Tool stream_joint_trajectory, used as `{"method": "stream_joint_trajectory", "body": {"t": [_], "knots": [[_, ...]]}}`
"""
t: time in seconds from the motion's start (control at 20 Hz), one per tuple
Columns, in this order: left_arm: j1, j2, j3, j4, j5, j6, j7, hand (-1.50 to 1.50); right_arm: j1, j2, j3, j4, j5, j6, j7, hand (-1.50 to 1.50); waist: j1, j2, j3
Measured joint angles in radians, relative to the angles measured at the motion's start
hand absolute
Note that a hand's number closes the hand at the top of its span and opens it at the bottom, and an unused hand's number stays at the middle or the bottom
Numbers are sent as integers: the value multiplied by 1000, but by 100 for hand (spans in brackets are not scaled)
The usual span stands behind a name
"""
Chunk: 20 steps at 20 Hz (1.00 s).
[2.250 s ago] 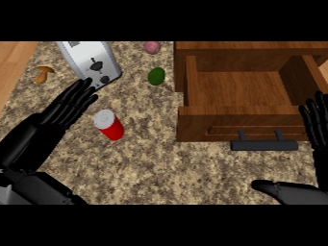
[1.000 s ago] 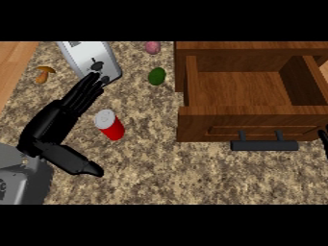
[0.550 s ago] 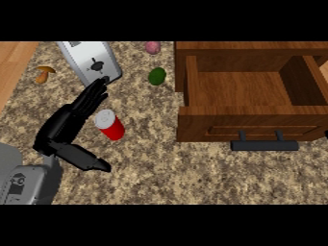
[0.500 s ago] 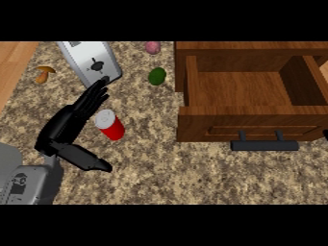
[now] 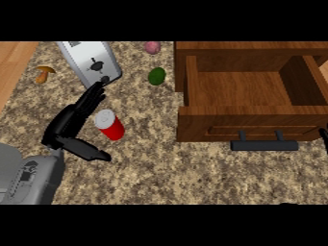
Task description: Pick up the can, place it into the drawer and close the drawer
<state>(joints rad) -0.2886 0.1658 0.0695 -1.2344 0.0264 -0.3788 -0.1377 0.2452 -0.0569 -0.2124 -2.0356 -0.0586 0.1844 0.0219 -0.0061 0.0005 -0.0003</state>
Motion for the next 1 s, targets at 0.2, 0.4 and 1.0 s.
{"method": "stream_joint_trajectory", "body": {"t": [0.2,0.4,1.0], "knots": [[-21,40,34,76,-5,-30,-57,-150,0,3,-6,11,7,9,-17,-150,0,0,0],[-32,48,37,159,-42,-28,-133,-150,4,14,-1,7,16,11,-16,-150,0,0,0],[-85,83,59,414,-106,-50,-316,-150,24,41,24,-49,39,-4,8,-150,-2,0,0]]}}
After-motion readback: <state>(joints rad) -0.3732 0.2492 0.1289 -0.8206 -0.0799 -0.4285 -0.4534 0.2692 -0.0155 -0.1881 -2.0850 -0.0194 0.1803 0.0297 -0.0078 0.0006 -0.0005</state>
